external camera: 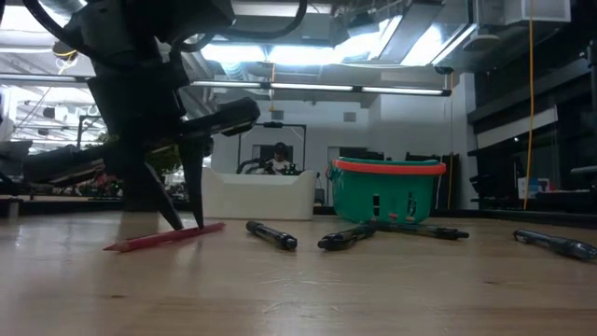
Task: Sort pens & pencils
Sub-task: Put the red pencil into the blue bin
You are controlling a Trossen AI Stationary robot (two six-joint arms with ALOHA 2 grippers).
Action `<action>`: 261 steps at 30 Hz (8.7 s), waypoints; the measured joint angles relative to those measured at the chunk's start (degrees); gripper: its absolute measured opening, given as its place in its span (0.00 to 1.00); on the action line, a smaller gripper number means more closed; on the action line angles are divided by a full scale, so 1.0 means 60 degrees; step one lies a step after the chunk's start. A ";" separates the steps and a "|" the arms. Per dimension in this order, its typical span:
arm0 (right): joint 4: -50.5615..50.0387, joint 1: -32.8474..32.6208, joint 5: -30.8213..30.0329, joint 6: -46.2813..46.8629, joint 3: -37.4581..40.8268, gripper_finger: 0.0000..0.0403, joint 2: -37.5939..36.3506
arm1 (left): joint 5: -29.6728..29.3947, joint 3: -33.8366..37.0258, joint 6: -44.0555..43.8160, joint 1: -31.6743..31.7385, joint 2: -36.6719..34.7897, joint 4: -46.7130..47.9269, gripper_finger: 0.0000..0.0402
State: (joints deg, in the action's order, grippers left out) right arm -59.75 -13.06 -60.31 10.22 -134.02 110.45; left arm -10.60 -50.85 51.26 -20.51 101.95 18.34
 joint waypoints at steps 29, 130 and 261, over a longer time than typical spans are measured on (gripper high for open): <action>0.2486 0.0000 -0.0521 -0.2255 -0.0011 0.13 0.0000 | 0.0318 -0.0026 -0.0766 -0.0015 0.0007 0.0470 0.02; -0.4510 0.0317 -0.0438 0.5180 0.0077 0.13 0.0018 | -0.0295 0.0018 -0.0742 0.1992 0.0080 -0.0985 0.20; -0.5008 0.0248 0.1097 0.6201 0.0137 0.13 0.0127 | -0.0327 0.0525 -0.4742 0.1115 -0.2466 -0.0630 0.08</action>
State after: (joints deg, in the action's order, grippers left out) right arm -89.80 -11.57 -53.73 47.43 -133.19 111.22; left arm -12.56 -47.70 22.81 -13.83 87.15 14.56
